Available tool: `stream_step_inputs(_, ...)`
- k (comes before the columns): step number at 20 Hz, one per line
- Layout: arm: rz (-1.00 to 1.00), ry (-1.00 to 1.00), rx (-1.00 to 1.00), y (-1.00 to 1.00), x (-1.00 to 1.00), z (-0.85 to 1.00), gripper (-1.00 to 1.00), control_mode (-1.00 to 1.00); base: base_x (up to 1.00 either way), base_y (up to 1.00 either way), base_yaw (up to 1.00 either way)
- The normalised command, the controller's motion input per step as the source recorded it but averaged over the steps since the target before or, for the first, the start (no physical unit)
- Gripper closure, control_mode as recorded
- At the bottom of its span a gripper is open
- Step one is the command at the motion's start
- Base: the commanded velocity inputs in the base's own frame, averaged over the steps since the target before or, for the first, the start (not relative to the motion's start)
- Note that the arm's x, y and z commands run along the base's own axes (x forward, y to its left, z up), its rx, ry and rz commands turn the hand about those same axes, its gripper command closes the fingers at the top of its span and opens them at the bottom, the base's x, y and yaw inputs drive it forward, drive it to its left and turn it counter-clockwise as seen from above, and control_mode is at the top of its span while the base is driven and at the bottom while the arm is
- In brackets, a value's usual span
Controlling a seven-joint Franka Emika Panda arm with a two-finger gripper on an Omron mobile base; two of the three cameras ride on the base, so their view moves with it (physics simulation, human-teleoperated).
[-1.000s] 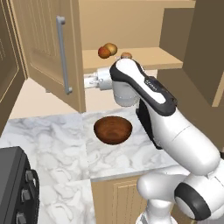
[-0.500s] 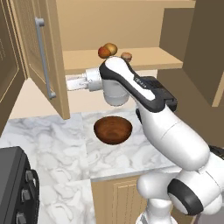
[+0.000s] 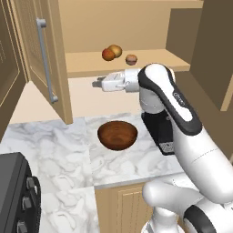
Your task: Open the cabinet. Pick the tangerine and mango from the cabinet and place them into the bowl. Then close the cabinet.
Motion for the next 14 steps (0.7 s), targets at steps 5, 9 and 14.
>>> stream_step_inputs(5, -0.41, -0.14, 0.0, -0.6, -0.28, 0.02, -1.0, -1.0, 0.0, 0.0, 0.0)
stream_step_inputs(9, -0.46, -0.06, -0.01, -0.53, -0.13, 0.05, -1.0, -1.0, 0.0, 0.0, 0.0)
stream_step_inputs(14, -0.52, 0.01, -0.04, -0.45, 0.0, 0.08, -1.0, -1.0, 0.0, 0.0, 0.0)
